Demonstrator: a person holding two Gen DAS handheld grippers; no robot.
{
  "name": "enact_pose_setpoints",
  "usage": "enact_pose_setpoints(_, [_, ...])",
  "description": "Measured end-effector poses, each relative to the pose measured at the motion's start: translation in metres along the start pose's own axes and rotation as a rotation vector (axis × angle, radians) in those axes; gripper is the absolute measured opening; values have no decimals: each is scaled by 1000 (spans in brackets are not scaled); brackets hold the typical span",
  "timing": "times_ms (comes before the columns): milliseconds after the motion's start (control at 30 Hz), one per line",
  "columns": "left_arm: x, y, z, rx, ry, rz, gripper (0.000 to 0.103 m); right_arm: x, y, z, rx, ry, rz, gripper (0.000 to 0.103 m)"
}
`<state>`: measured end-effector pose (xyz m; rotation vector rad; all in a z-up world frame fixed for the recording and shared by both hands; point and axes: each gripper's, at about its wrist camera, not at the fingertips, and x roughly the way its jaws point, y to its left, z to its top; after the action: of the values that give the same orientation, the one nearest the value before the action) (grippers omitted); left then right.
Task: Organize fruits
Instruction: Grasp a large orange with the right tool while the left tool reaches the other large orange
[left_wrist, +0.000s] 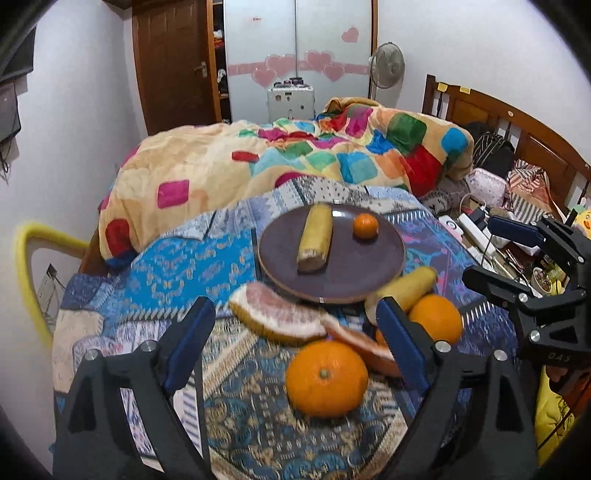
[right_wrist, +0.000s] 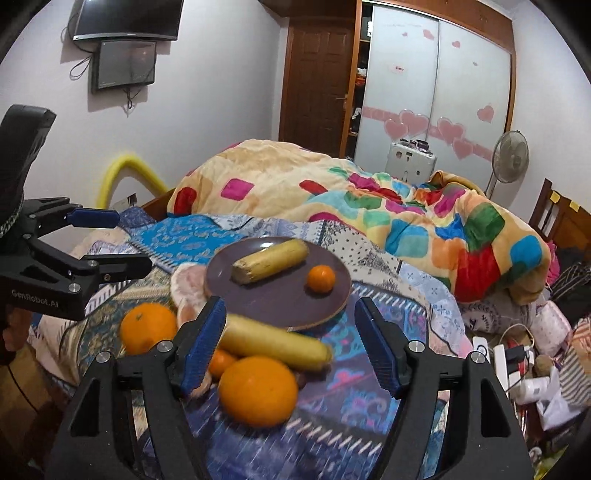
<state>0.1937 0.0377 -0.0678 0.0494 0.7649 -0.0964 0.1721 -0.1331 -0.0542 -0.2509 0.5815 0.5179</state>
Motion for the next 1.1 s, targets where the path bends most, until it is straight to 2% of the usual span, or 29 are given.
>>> enact_pose_setpoints(267, [2,-8,-35,-12,44,-5,90,1,6,-27,44,40,46,69])
enact_pose_setpoints(500, [16,-12,-56,-18,84,-14,91,24,6,-48,95,103,70,69])
enact_pose_setpoints(767, [41,-11,-66,-42,129,-35,91,34,5,-59,122,131,77,69])
enact_pose_setpoints(1000, [48,-11,-66,-51,116,-41,90,45,2,-61,142,154,100,69])
enact_pose_setpoints(1100, [48,-12,-66,-42,109,-44,81,49,4,-63,143,165,111,69])
